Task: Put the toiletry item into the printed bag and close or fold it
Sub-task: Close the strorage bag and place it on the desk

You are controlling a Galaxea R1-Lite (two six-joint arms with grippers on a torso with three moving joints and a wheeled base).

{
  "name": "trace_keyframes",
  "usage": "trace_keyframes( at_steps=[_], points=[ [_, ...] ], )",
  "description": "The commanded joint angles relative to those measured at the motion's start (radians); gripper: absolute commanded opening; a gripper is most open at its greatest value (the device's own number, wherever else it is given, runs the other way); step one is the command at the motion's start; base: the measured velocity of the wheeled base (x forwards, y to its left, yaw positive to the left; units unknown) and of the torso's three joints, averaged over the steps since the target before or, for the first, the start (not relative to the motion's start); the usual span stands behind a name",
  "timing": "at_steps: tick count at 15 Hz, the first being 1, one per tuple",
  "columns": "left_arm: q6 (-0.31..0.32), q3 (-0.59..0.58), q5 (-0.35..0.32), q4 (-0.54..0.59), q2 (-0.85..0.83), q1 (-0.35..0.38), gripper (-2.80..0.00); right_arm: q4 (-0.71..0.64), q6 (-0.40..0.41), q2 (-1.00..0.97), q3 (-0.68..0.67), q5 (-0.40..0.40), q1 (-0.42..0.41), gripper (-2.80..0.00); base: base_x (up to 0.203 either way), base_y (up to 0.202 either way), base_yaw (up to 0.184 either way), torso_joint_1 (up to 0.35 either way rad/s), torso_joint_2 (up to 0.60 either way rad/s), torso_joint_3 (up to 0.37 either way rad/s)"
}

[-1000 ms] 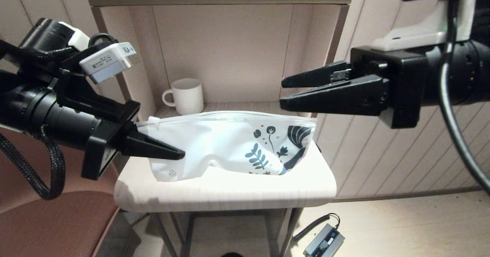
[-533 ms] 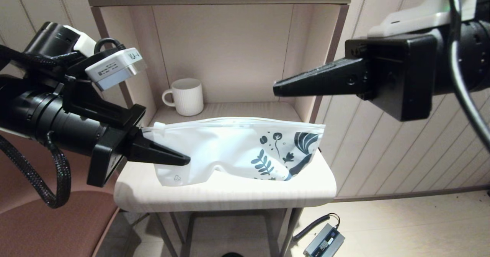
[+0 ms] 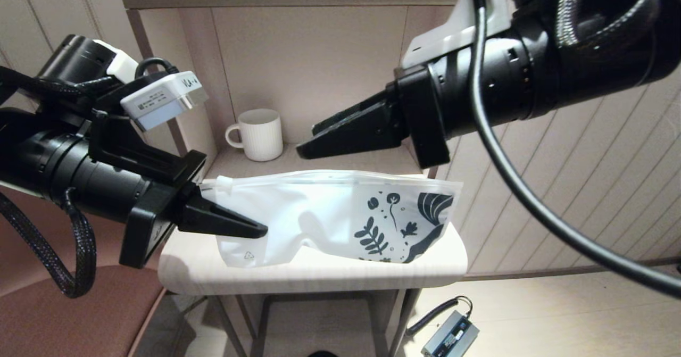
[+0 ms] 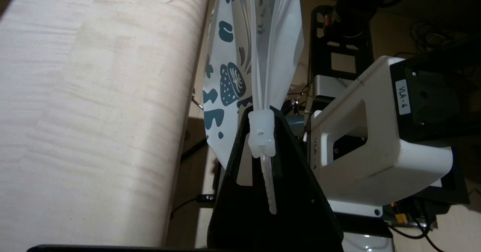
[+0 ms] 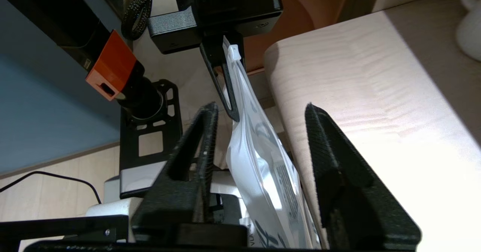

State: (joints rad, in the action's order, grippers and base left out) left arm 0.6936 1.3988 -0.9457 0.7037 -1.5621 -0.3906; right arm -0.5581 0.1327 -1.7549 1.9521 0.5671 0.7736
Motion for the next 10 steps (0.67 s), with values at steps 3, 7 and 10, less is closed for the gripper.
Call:
trace_keyframes(
  at_steps=[3,7,10],
  points=[
    [0.004,-0.021,-0.005,-0.001,0.019,-0.001,-2.80,0.002,0.009,-0.064,0.004,0.004,0.085,0.00,0.000,0.000,0.000,0.000,0.00,0.000],
    [0.001,-0.037,-0.005,-0.001,0.038,-0.002,-2.80,0.003,0.011,-0.080,0.004,0.004,0.127,0.00,0.000,0.000,0.000,0.000,0.00,0.000],
    [0.003,-0.034,-0.005,-0.003,0.028,-0.039,-2.80,0.003,0.011,-0.077,0.004,0.004,0.136,0.00,0.000,0.000,0.000,0.000,0.00,0.000]
  ],
)
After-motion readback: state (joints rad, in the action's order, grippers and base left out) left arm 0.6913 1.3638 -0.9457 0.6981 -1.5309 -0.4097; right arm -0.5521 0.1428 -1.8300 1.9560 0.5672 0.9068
